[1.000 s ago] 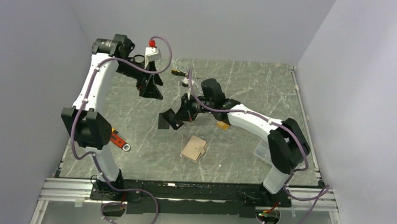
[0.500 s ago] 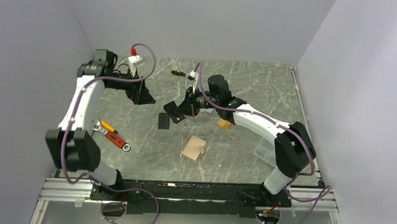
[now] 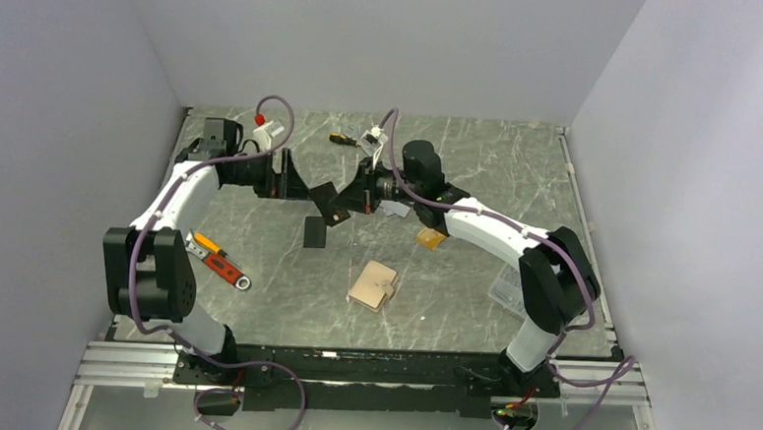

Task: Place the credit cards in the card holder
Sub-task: Place the credit card at the center of the board.

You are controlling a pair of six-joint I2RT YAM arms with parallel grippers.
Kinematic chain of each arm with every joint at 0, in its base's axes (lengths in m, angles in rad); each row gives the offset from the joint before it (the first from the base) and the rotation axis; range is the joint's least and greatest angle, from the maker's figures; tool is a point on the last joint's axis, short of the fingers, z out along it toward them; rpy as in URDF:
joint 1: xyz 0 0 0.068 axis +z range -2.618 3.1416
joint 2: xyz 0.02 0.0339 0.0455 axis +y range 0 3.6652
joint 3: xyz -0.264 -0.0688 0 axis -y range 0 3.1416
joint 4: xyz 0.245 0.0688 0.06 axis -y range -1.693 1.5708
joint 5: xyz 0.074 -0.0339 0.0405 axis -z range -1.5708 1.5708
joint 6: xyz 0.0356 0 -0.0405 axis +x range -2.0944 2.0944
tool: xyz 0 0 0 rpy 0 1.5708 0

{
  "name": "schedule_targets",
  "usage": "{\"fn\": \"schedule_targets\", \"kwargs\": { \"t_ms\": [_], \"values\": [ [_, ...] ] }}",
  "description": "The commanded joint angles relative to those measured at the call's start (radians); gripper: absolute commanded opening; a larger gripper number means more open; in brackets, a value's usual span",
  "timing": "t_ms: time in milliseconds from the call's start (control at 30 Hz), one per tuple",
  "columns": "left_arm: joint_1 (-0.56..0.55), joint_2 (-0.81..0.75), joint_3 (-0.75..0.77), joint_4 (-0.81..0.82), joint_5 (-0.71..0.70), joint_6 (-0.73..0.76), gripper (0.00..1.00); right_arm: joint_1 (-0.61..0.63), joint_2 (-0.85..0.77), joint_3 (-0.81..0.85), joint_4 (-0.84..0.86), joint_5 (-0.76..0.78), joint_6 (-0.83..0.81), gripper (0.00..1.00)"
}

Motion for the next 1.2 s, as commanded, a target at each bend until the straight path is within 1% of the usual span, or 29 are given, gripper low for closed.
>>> {"fn": "schedule_targets", "kwargs": {
  "t_ms": [0, 33, 100, 200, 367, 400, 567, 667, 700, 800, 900, 933, 1000, 1100, 1167],
  "values": [
    [-0.007, -0.138, -0.09, 0.365, 0.094, -0.282, 0.99, -0.003, 0.059, 0.0, 0.211, -0.035, 0.132, 0.0],
    [-0.007, -0.158, -0.143, 0.456, 0.145, -0.336, 0.99, -0.005, 0.072, 0.0, 0.246, -0.043, 0.159, 0.0],
    [-0.007, -0.186, -0.227, 0.621, 0.197, -0.429, 0.99, -0.006, 0.099, -0.001, 0.313, -0.063, 0.213, 0.0],
    [-0.007, -0.194, -0.294, 0.755, 0.258, -0.497, 0.99, -0.007, 0.127, 0.007, 0.374, -0.087, 0.269, 0.0],
    [-0.006, -0.197, -0.413, 1.109, 0.37, -0.739, 0.99, -0.016, 0.145, 0.006, 0.406, -0.105, 0.295, 0.0],
    [-0.006, -0.201, -0.425, 1.153, 0.38, -0.757, 0.99, -0.024, 0.142, -0.003, 0.422, -0.109, 0.307, 0.0],
    [0.0, -0.203, -0.435, 1.223, 0.401, -0.774, 0.99, -0.069, 0.099, -0.067, 0.528, -0.156, 0.393, 0.0],
    [0.002, -0.198, -0.402, 1.115, 0.405, -0.709, 0.99, -0.091, 0.073, -0.1, 0.571, -0.164, 0.426, 0.0],
    [0.002, -0.2, -0.398, 1.102, 0.406, -0.698, 0.99, -0.096, 0.067, -0.107, 0.574, -0.166, 0.429, 0.0],
    [0.008, -0.205, -0.383, 1.072, 0.411, -0.687, 0.99, -0.113, 0.044, -0.133, 0.57, -0.163, 0.423, 0.0],
    [0.008, -0.202, -0.374, 1.107, 0.426, -0.742, 0.99, -0.12, 0.038, -0.137, 0.553, -0.161, 0.414, 0.0],
    [0.009, -0.204, -0.374, 1.132, 0.436, -0.765, 0.99, -0.121, 0.04, -0.135, 0.55, -0.163, 0.414, 0.0],
    [0.009, -0.206, -0.386, 1.242, 0.448, -0.836, 0.99, -0.122, 0.046, -0.132, 0.562, -0.16, 0.421, 0.0],
    [0.003, -0.198, -0.434, 1.465, 0.453, -1.011, 0.99, -0.108, 0.075, -0.099, 0.581, -0.165, 0.443, 0.0],
    [-0.006, -0.19, -0.446, 1.528, 0.452, -1.057, 0.99, -0.081, 0.103, -0.057, 0.57, -0.17, 0.436, 0.0]
  ]
}}
